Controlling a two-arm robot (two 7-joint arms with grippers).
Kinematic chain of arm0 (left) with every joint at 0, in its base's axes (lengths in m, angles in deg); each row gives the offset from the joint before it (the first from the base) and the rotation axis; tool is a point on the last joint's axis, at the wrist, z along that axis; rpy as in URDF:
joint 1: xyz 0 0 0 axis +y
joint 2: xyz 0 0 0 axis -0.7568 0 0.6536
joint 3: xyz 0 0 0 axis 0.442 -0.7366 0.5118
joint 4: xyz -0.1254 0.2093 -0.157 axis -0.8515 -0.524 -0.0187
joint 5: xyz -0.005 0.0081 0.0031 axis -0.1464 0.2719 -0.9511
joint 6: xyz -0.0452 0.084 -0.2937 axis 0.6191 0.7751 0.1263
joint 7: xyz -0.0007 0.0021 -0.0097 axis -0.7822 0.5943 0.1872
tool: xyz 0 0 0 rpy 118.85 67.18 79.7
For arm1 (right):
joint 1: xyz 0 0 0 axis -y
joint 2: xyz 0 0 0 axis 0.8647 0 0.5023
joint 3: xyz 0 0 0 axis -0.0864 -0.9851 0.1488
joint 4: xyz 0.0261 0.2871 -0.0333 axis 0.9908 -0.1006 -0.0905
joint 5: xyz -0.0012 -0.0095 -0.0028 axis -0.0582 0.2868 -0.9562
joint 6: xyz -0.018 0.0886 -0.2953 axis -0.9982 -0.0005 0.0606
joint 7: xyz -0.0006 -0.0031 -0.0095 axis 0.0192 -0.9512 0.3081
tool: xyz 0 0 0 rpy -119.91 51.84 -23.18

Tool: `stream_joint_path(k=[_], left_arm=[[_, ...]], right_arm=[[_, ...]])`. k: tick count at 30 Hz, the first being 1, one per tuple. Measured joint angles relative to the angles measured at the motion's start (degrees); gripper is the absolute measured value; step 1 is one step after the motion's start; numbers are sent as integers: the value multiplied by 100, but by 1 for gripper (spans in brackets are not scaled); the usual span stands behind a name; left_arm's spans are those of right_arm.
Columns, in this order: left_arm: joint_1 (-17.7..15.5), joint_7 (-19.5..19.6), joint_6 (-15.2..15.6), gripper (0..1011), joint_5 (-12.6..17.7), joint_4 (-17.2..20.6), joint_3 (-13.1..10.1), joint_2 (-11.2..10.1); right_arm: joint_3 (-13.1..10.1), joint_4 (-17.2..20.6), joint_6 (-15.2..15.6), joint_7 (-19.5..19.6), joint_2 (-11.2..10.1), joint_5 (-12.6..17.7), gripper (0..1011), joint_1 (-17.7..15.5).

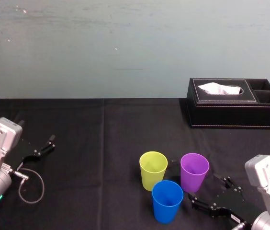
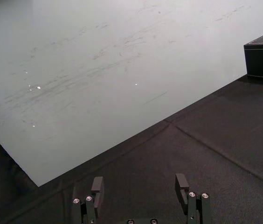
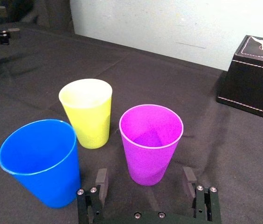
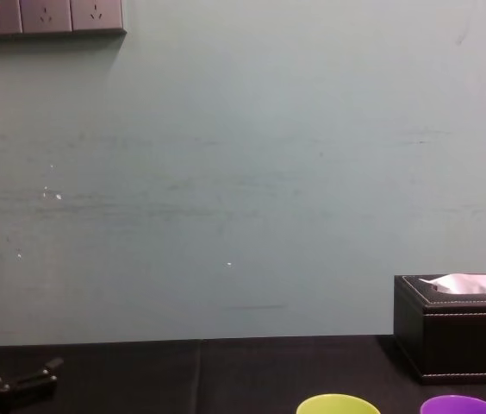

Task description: Stack the three plastic cups sequentially using one hand.

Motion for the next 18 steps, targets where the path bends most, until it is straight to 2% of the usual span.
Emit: stream_joint_path(k=[8,18], left_arm=[[0,0,0,1000,0,0,0,0],[0,0,0,1000,0,0,0,0]], right_arm=[[-1,-200,31,18,292,-107,1002,116],[-65,-360,36,-33,549,-187,1003,196]])
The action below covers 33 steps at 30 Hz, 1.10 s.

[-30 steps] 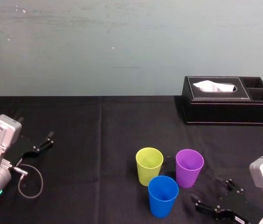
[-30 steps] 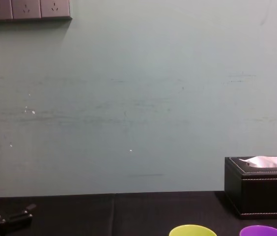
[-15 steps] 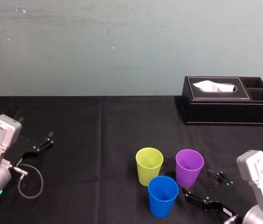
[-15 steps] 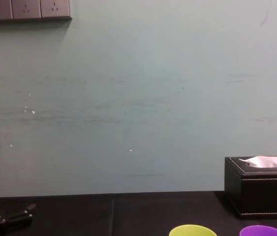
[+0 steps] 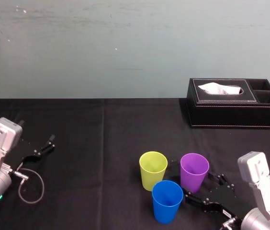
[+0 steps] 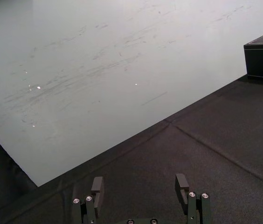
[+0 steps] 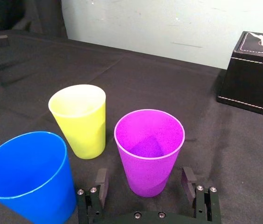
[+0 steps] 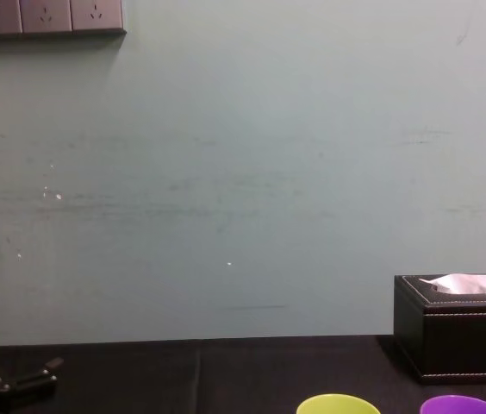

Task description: Stack the three plastic cups sequentially using one hand.

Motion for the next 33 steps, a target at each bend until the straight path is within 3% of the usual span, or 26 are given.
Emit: stream_joint_path(k=[19,33], left_arm=[[0,0,0,1000,0,0,0,0],[0,0,0,1000,0,0,0,0]], right_arm=[[-90,-300,28,-192,423,-193,1002,189],[-109,-400,0,-199,603,-435,1003,262]])
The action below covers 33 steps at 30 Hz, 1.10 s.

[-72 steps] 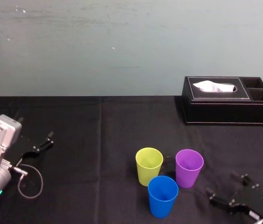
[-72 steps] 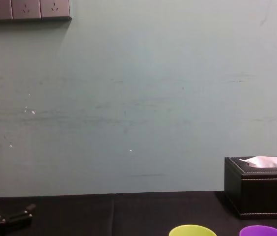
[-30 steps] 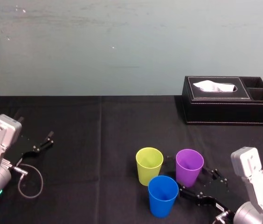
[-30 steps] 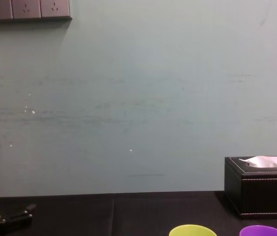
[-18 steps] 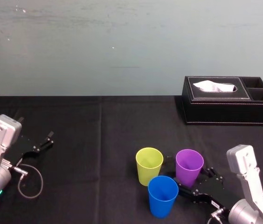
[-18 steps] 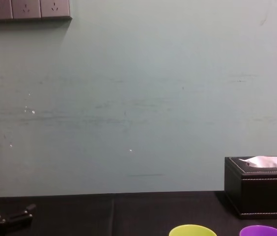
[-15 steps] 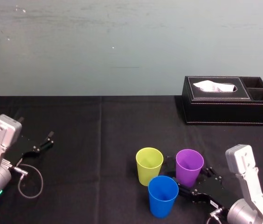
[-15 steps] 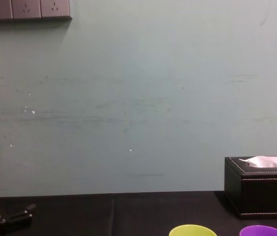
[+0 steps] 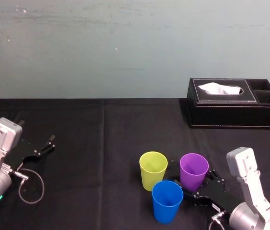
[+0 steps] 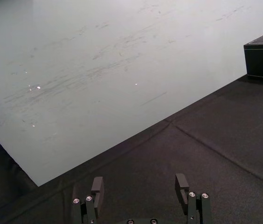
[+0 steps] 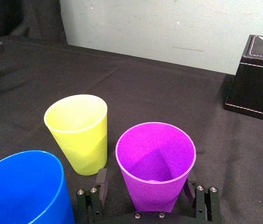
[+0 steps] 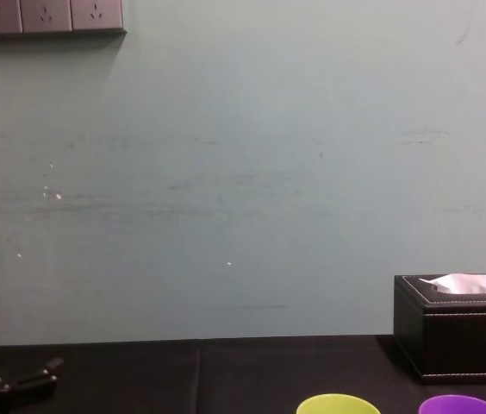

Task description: Stack the three plastic cups sequentially using one hand.

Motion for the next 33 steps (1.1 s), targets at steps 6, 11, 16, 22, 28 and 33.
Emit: stream_joint_path(k=[6,11,16,22,28,33], left_arm=[[0,0,0,1000,0,0,0,0],[0,0,0,1000,0,0,0,0],[0,0,0,1000,0,0,0,0],[0,0,0,1000,0,0,0,0],[0,0,0,1000,0,0,0,0],[0,0,0,1000,0,0,0,0]], right_arm=[[2,6,0,1,-9,17,1002,-7],[2,13,0,2,-15,31,1003,-11],[2,17,1,2,-17,44,930,-13],[2,21,1,2,-19,50,788,-17],[2,25,1,2,-22,53,707,-19],[2,26,1,2,-24,55,707,-19]])
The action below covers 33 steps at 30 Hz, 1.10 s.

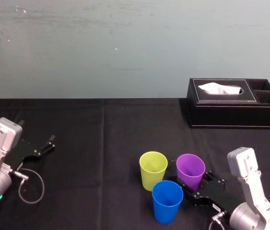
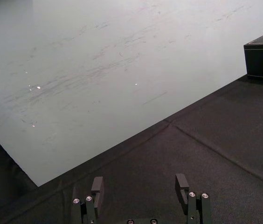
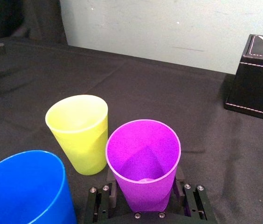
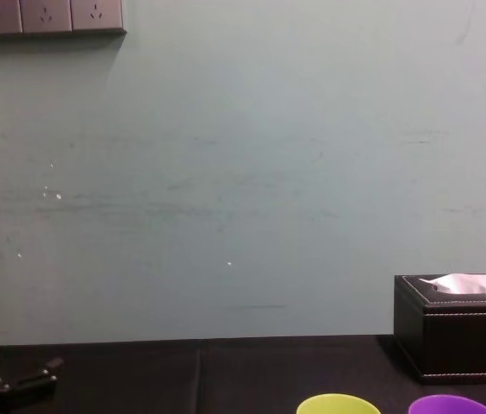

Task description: Stack the three plastic cups sequentially using one hand.

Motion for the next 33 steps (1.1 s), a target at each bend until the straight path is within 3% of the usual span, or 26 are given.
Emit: stream_joint_path(k=[6,17,25,33], left_arm=[[0,0,0,1001,0,0,0,0],[0,0,0,1000,0,0,0,0],[0,0,0,1000,0,0,0,0],[0,0,0,1000,0,0,0,0]], right_arm=[[-127,178,143,-261,-6,124,707,33],[-259,658,892,-658,-157,688,707,408],[-98,753,1197,-773,-191,915,707,806],[177,606,1259,-842,-165,948,707,1141]])
